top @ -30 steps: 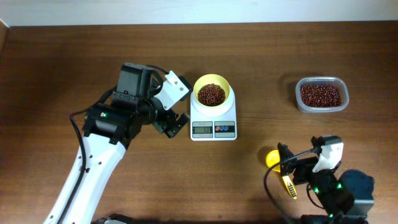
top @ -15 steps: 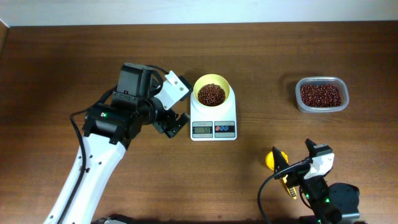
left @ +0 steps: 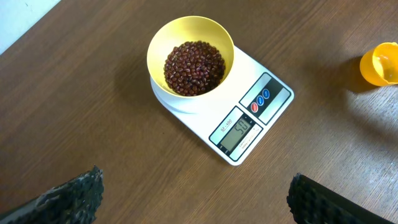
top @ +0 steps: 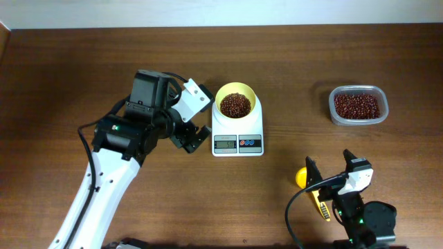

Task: Scoop item into bowl and weigh 50g on scale
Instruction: 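Open the right gripper and release the scoop on the table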

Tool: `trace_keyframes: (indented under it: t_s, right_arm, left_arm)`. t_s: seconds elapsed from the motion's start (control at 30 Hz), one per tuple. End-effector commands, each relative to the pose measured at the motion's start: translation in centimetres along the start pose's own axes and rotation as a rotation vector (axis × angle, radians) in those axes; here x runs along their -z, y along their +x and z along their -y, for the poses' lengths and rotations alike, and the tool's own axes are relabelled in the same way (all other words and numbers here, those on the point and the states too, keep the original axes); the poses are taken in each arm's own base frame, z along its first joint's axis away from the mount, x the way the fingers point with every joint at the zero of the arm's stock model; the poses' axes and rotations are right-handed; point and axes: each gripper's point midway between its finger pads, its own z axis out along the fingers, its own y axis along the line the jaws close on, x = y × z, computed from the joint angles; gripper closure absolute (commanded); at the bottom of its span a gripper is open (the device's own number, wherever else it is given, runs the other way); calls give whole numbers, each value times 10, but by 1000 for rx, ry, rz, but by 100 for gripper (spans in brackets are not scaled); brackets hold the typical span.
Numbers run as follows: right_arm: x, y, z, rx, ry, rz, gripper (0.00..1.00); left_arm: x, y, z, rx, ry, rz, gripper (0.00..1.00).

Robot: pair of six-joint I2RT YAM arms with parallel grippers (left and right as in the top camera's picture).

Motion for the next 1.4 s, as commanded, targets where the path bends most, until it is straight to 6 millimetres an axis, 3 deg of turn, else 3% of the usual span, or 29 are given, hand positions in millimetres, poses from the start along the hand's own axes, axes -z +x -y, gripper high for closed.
trace_keyframes:
  t_s: [0.0, 0.1, 0.3, 0.6, 0.73, 1.37]
  right_arm:
    - [-1, 5, 4, -4, 16, 1, 1]
    - [-8, 14, 5, -1, 13, 24, 1]
    - [-9, 3, 5, 8, 10, 77, 1]
    - [-12, 11, 6, 8, 14, 74, 1]
    - [-12, 11, 6, 86, 16, 72, 1]
    - [-12, 11, 6, 63, 12, 74, 1]
  left_arm:
    - [7, -6, -4, -17, -16, 20, 1]
    - [7, -6, -4, -17, -16, 20, 1]
    - [7, -6, -4, -18, -16, 21, 1]
    - [7, -6, -4, -17, -16, 20, 1]
    - [7, -6, -4, -17, -16, 20, 1]
    - [7, -6, -4, -18, -16, 21, 1]
